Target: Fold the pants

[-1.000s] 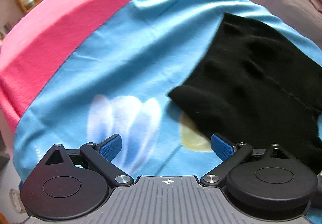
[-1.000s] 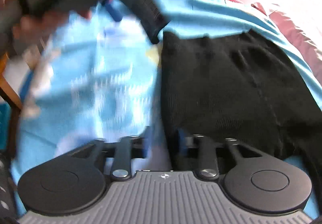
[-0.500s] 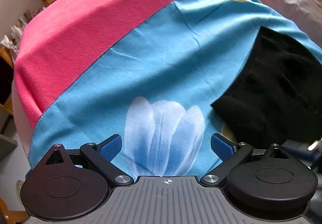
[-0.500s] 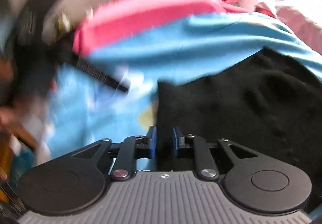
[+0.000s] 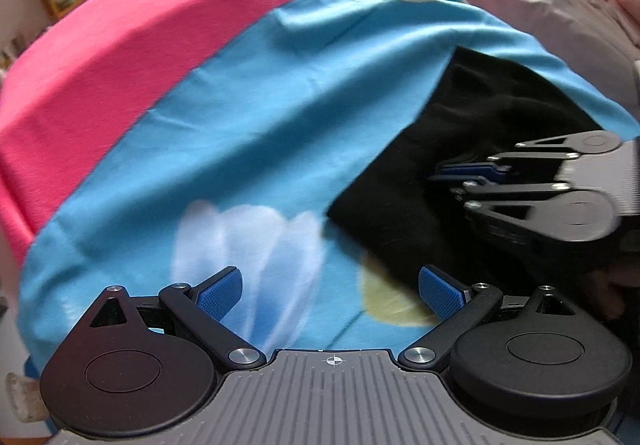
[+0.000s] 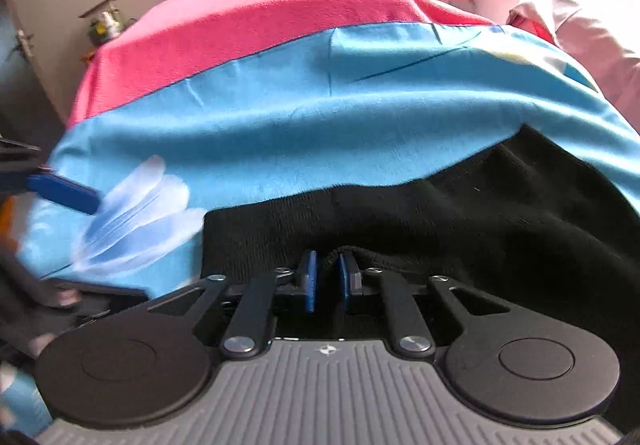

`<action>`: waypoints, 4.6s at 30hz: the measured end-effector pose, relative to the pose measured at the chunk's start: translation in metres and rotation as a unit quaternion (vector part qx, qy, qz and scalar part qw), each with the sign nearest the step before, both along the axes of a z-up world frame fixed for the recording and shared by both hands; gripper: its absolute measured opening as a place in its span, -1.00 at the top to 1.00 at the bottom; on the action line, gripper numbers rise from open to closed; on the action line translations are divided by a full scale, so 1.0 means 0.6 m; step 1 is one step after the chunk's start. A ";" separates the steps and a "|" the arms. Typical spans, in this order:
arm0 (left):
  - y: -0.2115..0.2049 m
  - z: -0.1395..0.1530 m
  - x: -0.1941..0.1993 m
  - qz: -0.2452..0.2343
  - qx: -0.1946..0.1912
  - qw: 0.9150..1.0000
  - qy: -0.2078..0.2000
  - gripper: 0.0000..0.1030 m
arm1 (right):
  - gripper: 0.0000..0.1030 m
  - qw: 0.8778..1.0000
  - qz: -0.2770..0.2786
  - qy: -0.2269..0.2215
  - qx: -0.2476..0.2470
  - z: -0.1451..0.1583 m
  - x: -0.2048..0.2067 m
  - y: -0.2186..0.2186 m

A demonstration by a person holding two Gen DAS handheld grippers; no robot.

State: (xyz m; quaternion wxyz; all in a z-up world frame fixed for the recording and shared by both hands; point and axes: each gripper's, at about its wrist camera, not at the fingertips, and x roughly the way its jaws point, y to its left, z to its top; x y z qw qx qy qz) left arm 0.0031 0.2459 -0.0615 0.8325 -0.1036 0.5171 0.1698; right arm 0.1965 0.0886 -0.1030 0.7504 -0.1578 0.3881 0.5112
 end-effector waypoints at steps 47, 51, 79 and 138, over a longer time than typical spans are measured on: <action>-0.021 -0.012 0.078 -0.058 0.009 0.998 -0.004 -1.00 | -0.54 0.949 -0.308 -0.070 0.009 0.007 0.050 -0.184; -0.053 -0.018 0.151 -0.092 0.014 0.995 -0.024 -1.00 | -0.26 0.943 -0.329 -0.038 -0.018 -0.034 0.087 -0.196; -0.134 -0.091 0.324 -0.105 0.026 0.994 -0.004 -1.00 | 0.39 0.756 -0.654 -0.011 0.021 -0.017 0.010 -0.764; -0.114 -0.083 0.184 -0.101 0.105 0.989 0.009 -1.00 | 0.16 0.745 -0.665 -0.026 -0.042 -0.033 0.073 -0.719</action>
